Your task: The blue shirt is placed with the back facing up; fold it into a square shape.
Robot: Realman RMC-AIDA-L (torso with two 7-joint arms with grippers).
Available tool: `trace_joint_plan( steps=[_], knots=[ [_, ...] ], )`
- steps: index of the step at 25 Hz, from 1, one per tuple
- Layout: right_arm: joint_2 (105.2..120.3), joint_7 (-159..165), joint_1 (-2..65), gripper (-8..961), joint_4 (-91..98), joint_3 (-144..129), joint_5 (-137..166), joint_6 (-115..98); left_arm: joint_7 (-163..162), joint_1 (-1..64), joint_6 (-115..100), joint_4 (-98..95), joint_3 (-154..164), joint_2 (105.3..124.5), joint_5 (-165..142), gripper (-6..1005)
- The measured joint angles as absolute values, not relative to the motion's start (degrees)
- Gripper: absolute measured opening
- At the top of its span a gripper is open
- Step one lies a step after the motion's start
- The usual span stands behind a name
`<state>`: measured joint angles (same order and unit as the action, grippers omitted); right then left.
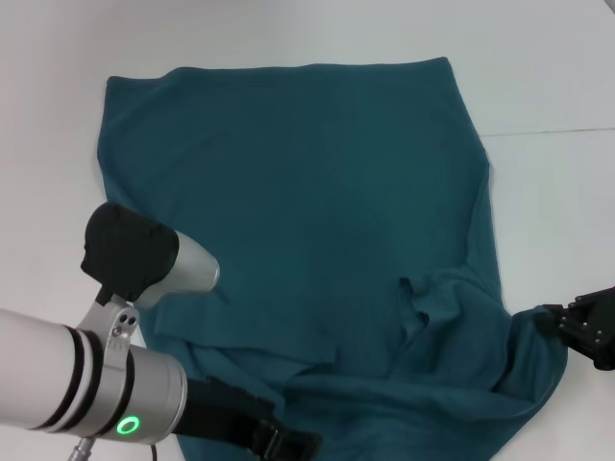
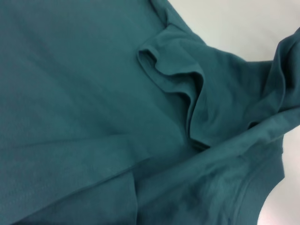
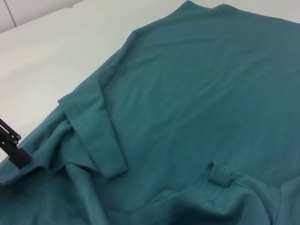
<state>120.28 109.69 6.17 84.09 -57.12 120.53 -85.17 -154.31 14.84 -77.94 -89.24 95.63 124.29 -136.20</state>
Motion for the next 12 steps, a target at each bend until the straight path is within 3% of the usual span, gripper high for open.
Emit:
trace_joint_plan(
  steps=[12],
  knots=[
    [120.24, 109.69, 6.99, 77, 83.79, -56.68, 121.24, -85.28, -153.82, 14.85, -75.66, -88.10, 96.45, 124.29, -137.89, 730]
  ],
)
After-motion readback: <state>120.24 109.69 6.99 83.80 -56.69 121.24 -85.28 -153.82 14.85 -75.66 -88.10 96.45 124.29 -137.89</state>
